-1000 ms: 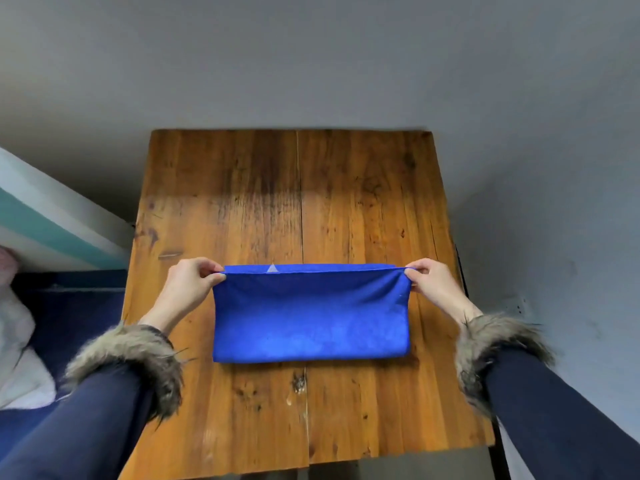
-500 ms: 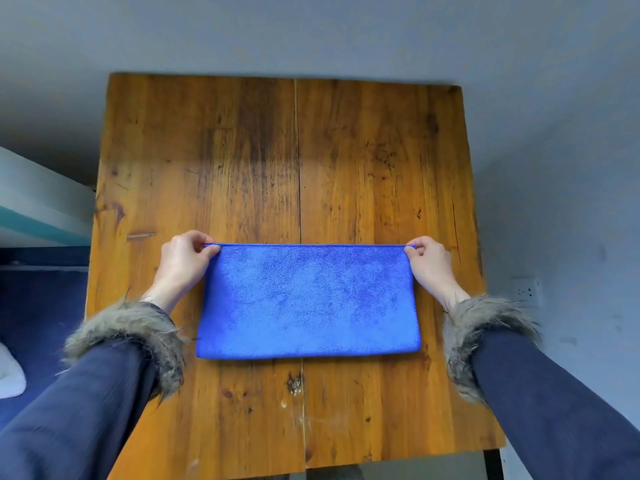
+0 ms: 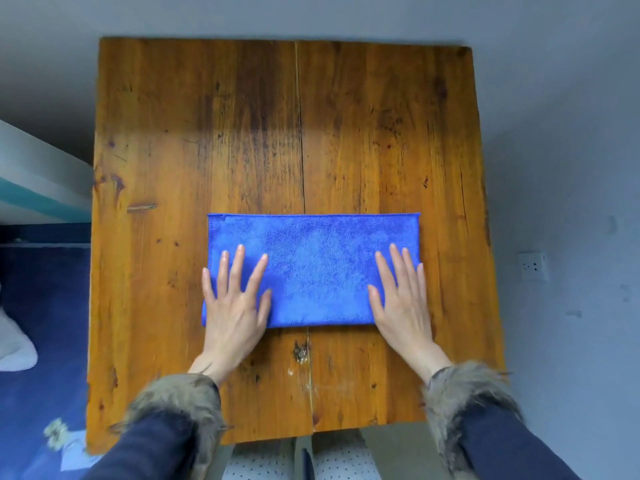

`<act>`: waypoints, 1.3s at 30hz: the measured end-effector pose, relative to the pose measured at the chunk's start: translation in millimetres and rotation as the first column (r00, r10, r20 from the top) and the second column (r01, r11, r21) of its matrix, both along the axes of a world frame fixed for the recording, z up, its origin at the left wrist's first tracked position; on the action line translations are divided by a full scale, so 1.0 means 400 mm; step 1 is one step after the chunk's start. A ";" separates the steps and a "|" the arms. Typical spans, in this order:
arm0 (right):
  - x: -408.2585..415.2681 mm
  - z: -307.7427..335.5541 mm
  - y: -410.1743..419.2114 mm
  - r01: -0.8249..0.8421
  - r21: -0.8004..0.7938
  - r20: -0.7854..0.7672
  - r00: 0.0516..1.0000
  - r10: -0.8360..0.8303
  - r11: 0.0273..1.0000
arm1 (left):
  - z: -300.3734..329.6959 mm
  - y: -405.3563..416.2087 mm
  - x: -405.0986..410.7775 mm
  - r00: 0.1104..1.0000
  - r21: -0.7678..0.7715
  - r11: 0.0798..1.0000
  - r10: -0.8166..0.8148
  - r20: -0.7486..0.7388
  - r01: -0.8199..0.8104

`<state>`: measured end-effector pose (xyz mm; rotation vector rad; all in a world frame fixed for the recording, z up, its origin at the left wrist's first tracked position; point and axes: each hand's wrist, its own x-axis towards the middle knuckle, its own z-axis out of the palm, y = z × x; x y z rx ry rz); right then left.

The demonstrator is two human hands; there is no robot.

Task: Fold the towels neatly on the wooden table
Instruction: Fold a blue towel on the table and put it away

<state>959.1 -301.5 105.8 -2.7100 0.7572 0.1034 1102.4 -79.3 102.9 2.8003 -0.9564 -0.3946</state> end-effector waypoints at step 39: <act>0.215 -0.103 0.188 -0.192 -0.206 -0.043 0.981 0.187 0.959 | 0.011 0.010 0.188 0.646 0.067 0.732 0.637 -0.421 -0.678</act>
